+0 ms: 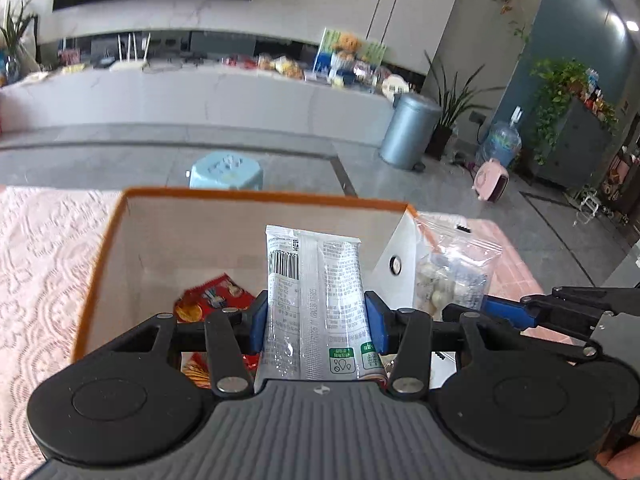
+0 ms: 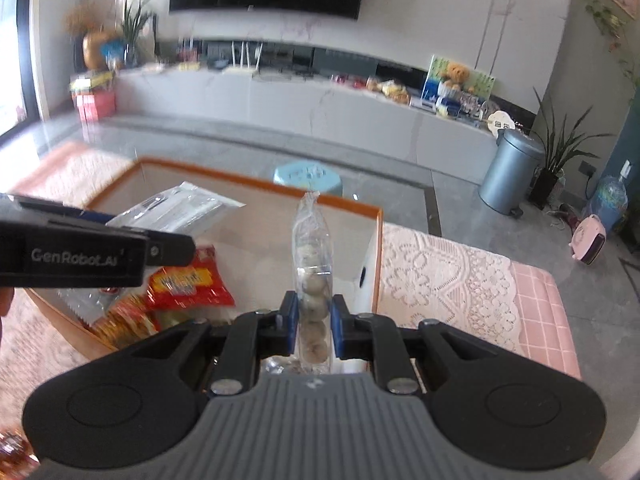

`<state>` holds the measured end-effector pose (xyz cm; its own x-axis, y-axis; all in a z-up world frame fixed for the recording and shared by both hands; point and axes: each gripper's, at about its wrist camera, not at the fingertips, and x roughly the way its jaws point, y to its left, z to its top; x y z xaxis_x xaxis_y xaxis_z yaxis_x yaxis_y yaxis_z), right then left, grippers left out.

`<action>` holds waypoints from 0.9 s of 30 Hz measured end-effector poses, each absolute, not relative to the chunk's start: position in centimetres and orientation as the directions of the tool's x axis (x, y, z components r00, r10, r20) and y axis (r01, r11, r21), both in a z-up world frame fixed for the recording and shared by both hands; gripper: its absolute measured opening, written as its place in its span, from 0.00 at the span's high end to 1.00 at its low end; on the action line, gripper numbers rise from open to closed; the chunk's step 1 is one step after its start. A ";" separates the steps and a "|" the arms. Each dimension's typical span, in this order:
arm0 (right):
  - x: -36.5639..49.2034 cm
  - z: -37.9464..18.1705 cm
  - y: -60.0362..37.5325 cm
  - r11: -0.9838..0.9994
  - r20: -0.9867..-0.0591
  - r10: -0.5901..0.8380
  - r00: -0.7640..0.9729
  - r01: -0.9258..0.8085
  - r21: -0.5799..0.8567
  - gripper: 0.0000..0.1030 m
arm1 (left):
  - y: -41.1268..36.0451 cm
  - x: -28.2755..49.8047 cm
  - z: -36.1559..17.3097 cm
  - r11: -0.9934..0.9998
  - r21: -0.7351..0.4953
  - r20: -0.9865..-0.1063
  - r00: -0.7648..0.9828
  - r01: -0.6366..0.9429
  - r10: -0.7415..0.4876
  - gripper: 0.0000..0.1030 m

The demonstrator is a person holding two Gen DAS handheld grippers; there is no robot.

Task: Organize snacks
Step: 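Lift both held packets and carry them over the orange box, then open both tools to drop the packets into the box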

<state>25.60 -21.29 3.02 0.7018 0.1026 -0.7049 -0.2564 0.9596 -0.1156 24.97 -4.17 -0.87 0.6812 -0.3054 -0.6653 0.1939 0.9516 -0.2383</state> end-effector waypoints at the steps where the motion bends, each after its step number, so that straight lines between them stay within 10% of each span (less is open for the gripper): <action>1: 26.0 2.5 -21.1 0.957 -0.717 0.093 0.691 -0.260 -0.126 0.87 | -4.3 25.2 -1.3 0.953 -0.236 -0.677 0.671 0.191 -0.302 0.47; 27: 31.1 -2.8 -18.7 0.897 -0.850 -0.041 0.525 -0.356 -0.263 0.87 | -6.1 29.2 -5.4 0.987 -0.104 -0.883 0.445 0.125 -0.149 0.45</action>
<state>31.11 -18.69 -2.85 0.5255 -0.0407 -0.8498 -0.3557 0.8969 -0.2629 29.21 -6.10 -5.40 0.4450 -0.1492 -0.8830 0.1248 0.9867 -0.1038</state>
